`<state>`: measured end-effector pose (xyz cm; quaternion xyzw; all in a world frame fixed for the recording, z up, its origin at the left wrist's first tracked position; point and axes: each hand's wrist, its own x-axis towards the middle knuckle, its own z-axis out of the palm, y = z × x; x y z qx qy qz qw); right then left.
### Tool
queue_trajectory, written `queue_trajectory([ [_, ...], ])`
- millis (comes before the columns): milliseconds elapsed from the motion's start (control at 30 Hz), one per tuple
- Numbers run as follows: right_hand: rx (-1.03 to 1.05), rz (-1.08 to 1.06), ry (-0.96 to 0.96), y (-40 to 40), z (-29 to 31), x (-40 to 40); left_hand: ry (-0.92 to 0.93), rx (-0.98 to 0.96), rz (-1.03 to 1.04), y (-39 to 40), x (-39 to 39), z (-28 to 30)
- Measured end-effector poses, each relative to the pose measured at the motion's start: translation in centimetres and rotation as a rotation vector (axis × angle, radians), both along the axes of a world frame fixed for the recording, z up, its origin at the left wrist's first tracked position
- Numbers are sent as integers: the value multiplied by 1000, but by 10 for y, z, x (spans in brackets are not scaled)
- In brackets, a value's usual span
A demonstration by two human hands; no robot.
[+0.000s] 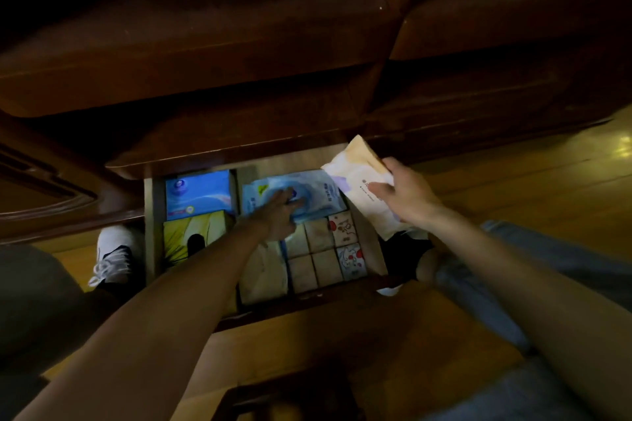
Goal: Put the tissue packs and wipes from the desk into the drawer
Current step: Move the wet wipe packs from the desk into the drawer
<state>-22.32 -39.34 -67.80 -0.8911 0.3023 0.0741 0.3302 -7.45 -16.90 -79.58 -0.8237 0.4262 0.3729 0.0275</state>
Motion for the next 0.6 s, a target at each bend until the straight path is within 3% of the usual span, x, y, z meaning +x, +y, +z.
queue_trajectory([
  [67,-16,20,-6,2,-6,3,28,-164,127,-5,4,0],
  [133,-35,58,10,5,-12,2,-92,-294,189,-6,12,2],
  [200,-36,79,24,5,-15,-1,-228,-184,189,0,22,2],
  [333,-54,69,37,2,-20,-5,-221,58,126,6,26,-4],
  [600,-66,85,16,4,-14,5,-291,-44,102,-2,23,0],
])
